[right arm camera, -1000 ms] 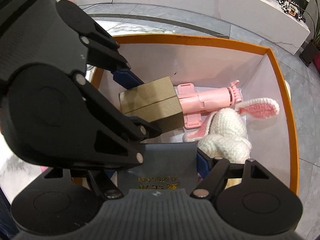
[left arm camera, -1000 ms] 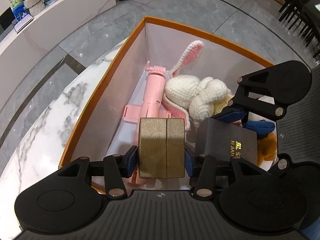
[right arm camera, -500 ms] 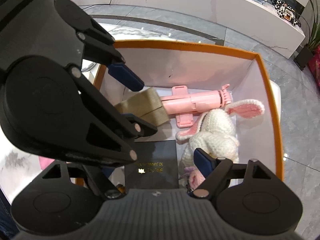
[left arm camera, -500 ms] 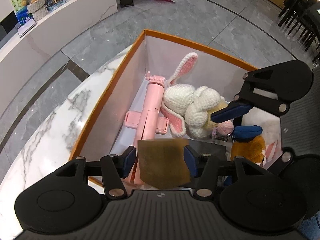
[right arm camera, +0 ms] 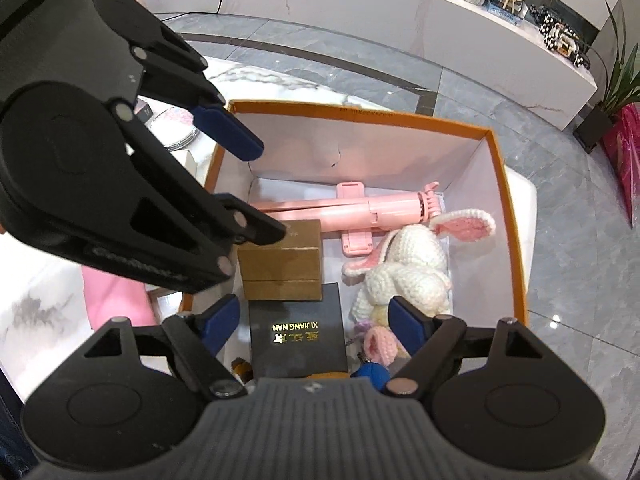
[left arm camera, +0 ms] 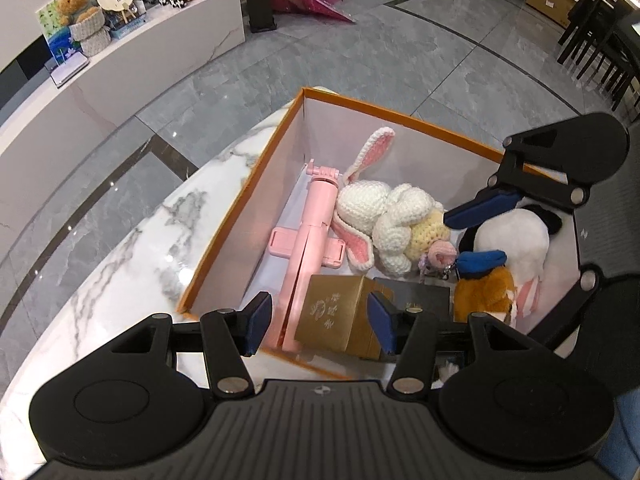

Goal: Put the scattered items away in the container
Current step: 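Open both tools to drop the kraft box and black box into the orange box, then move both tools back over the table toward the white box and pink case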

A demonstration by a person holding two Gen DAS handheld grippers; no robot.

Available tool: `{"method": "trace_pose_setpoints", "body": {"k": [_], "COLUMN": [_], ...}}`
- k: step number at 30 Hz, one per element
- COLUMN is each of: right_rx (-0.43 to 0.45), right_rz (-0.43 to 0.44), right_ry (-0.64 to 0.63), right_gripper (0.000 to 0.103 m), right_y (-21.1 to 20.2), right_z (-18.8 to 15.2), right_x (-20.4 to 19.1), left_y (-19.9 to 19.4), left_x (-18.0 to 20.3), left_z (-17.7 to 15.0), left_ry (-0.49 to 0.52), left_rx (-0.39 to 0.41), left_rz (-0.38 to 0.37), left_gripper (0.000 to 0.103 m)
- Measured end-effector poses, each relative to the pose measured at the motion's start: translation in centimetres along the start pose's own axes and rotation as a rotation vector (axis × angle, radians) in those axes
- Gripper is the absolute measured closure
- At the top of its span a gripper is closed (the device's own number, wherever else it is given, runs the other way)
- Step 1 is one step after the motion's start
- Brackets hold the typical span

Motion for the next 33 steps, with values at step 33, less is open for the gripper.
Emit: {"method": "trace_pose_setpoints", "body": {"k": [33], "right_rx": [0.11], "right_rz": [-0.061], "right_ry": [-0.185], "right_gripper": [0.017], "right_y": [-8.3], "right_z": [6.2], "right_x": [-8.3], "left_y": [-15.6], "left_x": [-6.5], "left_z": [-4.2], "left_ry": [-0.025], "left_rx": [0.132], "left_rz": [0.159], "left_gripper": [0.041]}}
Point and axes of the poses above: each gripper's, at about its wrist camera, not at the fingertips, and y roughly the way its jaws point, x to its right, z to its top, the point moved 9 cm from there along y, roughly the way its jaws point, and after that the axes turned 7 degrees about x, right-handed, at the moved point
